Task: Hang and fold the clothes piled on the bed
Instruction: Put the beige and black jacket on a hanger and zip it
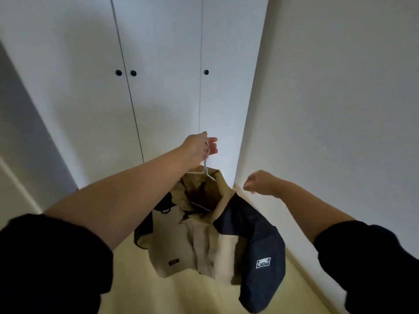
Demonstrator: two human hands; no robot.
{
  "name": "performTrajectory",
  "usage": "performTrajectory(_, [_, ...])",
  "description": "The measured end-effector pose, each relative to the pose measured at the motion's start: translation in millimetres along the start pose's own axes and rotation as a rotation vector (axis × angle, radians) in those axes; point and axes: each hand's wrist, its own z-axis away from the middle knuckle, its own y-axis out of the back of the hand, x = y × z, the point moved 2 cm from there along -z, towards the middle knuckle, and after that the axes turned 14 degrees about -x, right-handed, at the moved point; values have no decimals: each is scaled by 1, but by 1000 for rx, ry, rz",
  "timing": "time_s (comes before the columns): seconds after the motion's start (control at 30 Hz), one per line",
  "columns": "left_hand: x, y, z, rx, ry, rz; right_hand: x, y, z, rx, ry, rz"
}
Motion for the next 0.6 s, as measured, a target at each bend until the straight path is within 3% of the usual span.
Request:
performTrajectory(0.1, [26,34,-58,218,-11,-71,-13,34,-72,5,85,6])
performTrajectory(0.2, [55,73,-104,332,-10,-76,-28,64,-140,-72,129,8])
performTrajectory(0.37, [96,149,-143,378,40,-304,-78,94,-243,-101,237,-21])
performTrajectory(0.5, [124,214,-150,317,53,-513,-147,96,-312,-144,392,66])
performTrajectory(0.6, [152,261,-159,367,54,-615,-207,102,-359,-83,499,152])
